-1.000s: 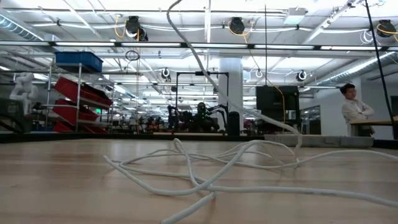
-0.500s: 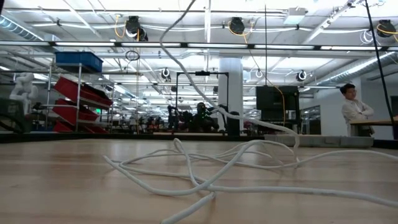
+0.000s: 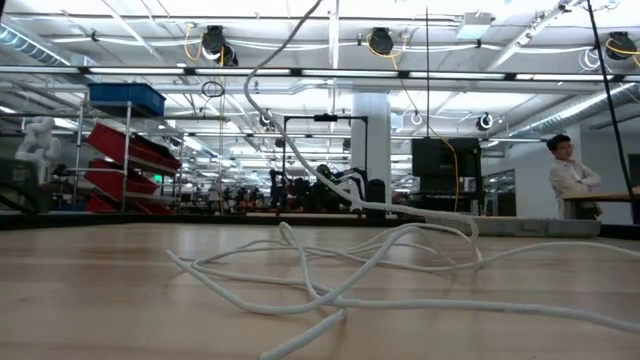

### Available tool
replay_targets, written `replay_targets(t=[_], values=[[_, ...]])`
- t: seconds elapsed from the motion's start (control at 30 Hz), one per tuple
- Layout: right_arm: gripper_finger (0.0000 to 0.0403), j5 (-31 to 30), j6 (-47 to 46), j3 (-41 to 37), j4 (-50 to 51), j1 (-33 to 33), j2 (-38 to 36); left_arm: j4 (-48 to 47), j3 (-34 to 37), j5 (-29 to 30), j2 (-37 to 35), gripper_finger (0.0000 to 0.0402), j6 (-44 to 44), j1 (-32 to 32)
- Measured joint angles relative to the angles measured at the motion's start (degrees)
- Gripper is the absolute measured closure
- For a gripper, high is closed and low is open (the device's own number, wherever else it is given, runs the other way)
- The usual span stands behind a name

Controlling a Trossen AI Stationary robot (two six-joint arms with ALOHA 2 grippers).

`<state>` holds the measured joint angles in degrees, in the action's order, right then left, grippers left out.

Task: Coil cords
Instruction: Coil the white wire onto the spool

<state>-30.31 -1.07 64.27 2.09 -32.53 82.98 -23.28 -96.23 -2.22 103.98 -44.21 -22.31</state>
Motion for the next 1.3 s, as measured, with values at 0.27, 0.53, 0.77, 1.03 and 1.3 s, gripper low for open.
replay_targets(t=[0.27,0.53,0.77,1.03,1.3], values=[[0.0403,1.66,-3.34,0.0,4.54,1.17,0.0,2.01,0.0,-0.28,0.0,0.0401,-3.28,-1.77],[0.0403,4.37,-7.79,0.0,9.05,1.83,-0.11,1.1,0.0,5.25,-0.81,0.0401,-4.12,-2.75],[0.0403,6.46,-14.83,-0.04,16.3,1.29,-2.08,-1.82,0.0,12.8,-2.67,0.0401,1.67,-3.27],[0.0403,6.39,-20.18,-0.04,21.92,-0.41,-5.83,-8.5,-0.02,19.24,-4.94,0.0401,10.19,-3.07],[0.0403,6.37,-21.06,-0.04,22.22,-1.04,-6.34,-13.79,-0.02,23.21,-5.17,0.0401,15.3,-3.12]])
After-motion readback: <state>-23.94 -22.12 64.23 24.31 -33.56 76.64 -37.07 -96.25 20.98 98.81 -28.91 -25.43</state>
